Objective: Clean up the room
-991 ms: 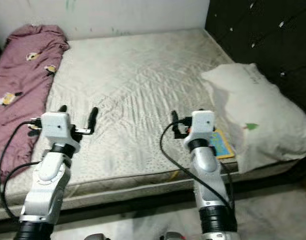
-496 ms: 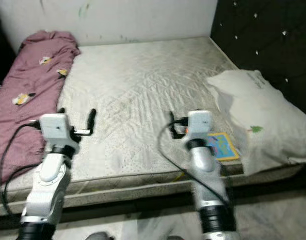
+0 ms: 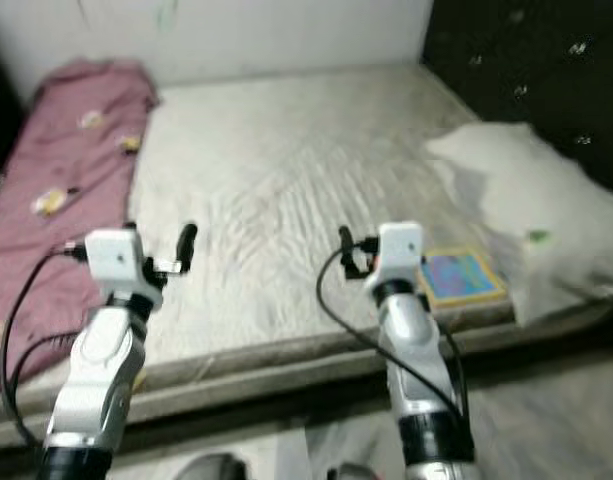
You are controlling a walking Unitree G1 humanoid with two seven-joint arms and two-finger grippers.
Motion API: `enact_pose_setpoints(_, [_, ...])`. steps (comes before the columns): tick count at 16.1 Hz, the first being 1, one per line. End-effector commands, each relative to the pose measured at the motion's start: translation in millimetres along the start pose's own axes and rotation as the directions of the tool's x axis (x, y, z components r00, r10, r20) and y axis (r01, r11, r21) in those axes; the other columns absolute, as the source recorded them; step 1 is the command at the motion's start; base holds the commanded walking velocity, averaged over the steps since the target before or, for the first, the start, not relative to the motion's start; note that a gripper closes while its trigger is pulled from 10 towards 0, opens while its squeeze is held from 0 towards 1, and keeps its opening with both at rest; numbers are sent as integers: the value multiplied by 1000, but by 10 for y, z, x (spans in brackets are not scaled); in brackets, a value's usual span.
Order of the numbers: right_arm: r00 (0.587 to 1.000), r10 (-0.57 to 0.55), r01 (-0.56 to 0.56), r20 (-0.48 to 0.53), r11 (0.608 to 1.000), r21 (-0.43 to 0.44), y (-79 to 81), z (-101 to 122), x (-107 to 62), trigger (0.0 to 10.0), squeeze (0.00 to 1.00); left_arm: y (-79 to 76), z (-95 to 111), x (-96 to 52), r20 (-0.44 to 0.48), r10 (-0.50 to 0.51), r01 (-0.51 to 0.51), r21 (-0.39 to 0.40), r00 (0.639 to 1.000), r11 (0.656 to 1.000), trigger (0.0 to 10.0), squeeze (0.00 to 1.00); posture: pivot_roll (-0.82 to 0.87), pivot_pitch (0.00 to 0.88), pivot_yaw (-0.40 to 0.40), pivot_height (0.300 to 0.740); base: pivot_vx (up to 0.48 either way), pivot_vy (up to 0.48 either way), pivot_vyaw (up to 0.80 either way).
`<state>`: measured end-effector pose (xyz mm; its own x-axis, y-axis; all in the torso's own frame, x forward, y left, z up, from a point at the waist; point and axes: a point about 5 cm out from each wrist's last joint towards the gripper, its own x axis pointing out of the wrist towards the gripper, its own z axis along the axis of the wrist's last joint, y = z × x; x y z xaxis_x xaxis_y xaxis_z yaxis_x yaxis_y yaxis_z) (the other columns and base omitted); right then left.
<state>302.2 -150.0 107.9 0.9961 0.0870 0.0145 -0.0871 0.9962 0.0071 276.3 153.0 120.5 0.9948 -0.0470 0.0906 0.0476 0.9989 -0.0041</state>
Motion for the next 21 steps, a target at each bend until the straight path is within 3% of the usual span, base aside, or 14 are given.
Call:
enact_pose_setpoints(1, [999, 28, -29, 15, 1000, 8, 88, 47, 33, 10000, 0, 85, 30, 14, 6, 26, -26, 13, 1000, 1000, 10000, 0, -12, 17, 28, 740, 0, 480, 0])
enact_pose_setpoints(4, [999, 31, -31, 12, 999, 8, 88, 45, 38, 10000, 0, 92, 57, 11, 27, 37, -38, 16, 999, 999, 10000, 0, -13, 22, 26, 740, 0, 441, 0])
enact_pose_setpoints(6, [999, 32, -33, 7, 999, 7, 88, 41, 42, 10000, 0, 67, 70, -4, 39, -5, 5, -2, 999, 1000, 10000, 0, -13, 25, 25, 740, 0, 0, 0])
enact_pose_setpoints(21, [999, 35, -35, -6, 999, 5, 89, 24, 47, 10000, 0, 56, 71, -9, 41, -19, 19, -7, 999, 1000, 10000, 0, -16, 33, 25, 740, 0, 0, 0])
